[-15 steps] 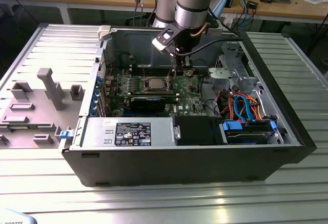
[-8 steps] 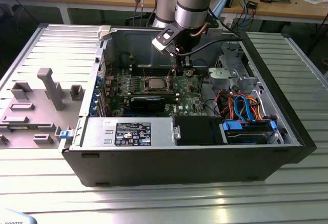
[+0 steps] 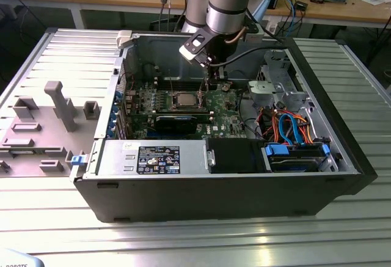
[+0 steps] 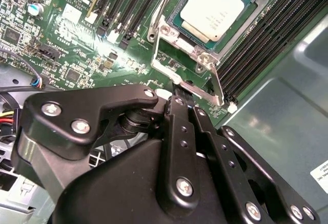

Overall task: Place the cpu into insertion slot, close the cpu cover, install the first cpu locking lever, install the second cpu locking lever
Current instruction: 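Close the cpu cover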

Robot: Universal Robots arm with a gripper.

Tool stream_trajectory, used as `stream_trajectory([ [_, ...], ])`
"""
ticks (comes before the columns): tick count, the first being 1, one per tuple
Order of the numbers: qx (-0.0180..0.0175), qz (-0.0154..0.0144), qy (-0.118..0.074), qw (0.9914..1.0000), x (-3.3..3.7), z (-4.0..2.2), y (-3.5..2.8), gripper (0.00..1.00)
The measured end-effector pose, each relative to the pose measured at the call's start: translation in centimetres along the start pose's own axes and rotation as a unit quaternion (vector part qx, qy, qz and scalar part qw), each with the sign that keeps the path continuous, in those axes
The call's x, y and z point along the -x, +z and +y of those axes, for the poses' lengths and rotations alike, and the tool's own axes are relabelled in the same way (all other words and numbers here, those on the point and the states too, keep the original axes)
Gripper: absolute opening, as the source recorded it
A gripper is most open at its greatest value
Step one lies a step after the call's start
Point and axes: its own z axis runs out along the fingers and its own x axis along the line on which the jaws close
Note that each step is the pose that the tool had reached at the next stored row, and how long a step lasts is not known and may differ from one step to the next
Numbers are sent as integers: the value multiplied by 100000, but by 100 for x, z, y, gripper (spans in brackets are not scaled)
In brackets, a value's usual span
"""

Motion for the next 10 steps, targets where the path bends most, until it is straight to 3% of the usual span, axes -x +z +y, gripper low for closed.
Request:
stream_trajectory([
  [10,-2,-3,-21,100000,-3,-40,2,11],
])
